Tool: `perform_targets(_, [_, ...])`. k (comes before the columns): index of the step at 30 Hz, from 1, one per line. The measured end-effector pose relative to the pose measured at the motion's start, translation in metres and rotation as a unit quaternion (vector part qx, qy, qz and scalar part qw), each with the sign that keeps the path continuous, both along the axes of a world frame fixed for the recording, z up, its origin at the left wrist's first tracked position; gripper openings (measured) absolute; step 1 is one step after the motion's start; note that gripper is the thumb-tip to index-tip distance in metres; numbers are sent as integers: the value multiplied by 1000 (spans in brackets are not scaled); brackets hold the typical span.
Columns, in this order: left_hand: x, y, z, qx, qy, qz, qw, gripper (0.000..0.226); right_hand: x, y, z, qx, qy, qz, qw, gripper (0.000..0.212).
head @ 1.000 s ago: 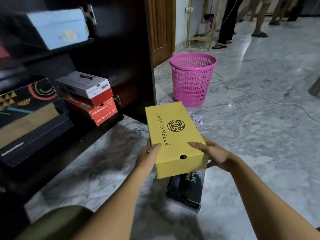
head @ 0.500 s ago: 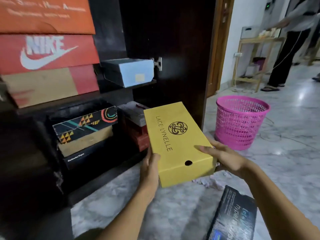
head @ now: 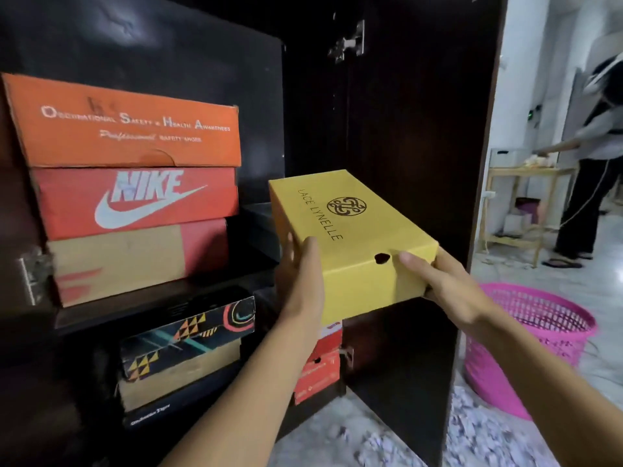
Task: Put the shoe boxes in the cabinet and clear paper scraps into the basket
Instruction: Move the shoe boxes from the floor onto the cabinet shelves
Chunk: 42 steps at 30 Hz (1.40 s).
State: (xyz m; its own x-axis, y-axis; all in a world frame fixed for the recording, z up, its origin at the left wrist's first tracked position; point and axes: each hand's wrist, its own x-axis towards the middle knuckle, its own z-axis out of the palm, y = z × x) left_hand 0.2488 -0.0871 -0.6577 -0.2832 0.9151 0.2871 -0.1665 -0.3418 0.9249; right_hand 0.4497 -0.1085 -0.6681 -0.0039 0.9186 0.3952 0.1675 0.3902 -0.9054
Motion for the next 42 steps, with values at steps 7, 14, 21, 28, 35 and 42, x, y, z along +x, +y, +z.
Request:
perform_targets(7, [-9, 84, 61, -19, 18, 34, 999, 44, -25, 89, 52, 30, 39, -53, 997, 66])
perform_targets(14, [-29, 138, 86, -112, 78, -39, 990, 68, -44, 147, 77, -7, 75, -102, 992, 52])
perform_targets(21, [-36, 167, 79, -28, 194, -80, 977, 83, -51, 193, 90, -44, 45, -175, 983, 78])
perform_targets(28, [-42, 239, 92, -28, 186, -1, 982, 58, -74, 275, 87, -15, -91, -222, 971, 81])
perform_targets(35, [-47, 280, 100, -40, 209, -10, 977, 47, -92, 315, 78, 25, -101, -250, 963, 60])
perform_targets(42, [-43, 269, 99, -52, 195, -16, 979, 66, -72, 295, 75, -6, -156, -158, 975, 62])
